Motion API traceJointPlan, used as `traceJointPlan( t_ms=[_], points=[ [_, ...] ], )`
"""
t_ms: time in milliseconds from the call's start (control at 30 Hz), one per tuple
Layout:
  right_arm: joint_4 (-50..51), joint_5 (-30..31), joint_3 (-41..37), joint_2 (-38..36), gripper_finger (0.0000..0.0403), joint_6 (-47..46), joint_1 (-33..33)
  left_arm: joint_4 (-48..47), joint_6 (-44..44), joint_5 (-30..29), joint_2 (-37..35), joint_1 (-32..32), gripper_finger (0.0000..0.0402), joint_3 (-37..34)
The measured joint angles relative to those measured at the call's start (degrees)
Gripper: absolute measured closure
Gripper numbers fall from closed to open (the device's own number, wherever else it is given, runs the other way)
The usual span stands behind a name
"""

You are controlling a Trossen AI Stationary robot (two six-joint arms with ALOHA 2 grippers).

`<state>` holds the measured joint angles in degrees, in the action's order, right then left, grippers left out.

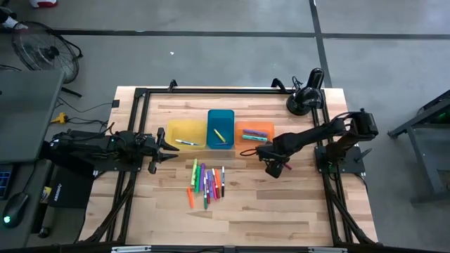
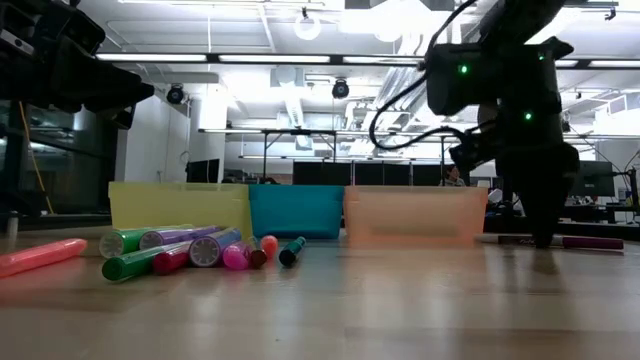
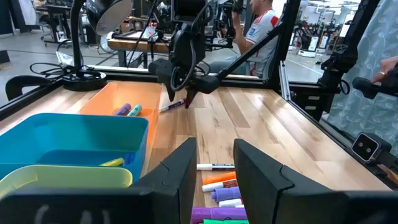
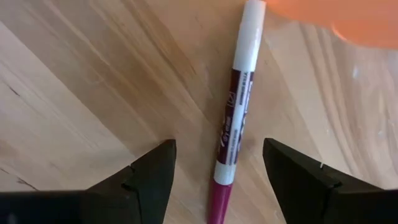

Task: Pick & Place Markers
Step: Put the dark red dry erase marker into the yellow bin

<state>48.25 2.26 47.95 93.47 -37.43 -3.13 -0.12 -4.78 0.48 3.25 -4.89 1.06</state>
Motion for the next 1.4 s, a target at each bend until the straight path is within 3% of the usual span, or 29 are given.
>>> traceJointPlan(
  t_ms=[500, 1400],
  points=[
    [-2.0, -2.8, 0.0, 1.0, 0.019, -2.5, 0.5, 0.0, 0.0, 0.0, 0.0, 0.0, 0.0298, 0.0],
    [-4.1, -4.6, 0.3, 4.3, 0.0324, -8.6, -2.7, 0.0, 0.0, 0.0, 0.0, 0.0, 0.0298, 0.0]
  ],
)
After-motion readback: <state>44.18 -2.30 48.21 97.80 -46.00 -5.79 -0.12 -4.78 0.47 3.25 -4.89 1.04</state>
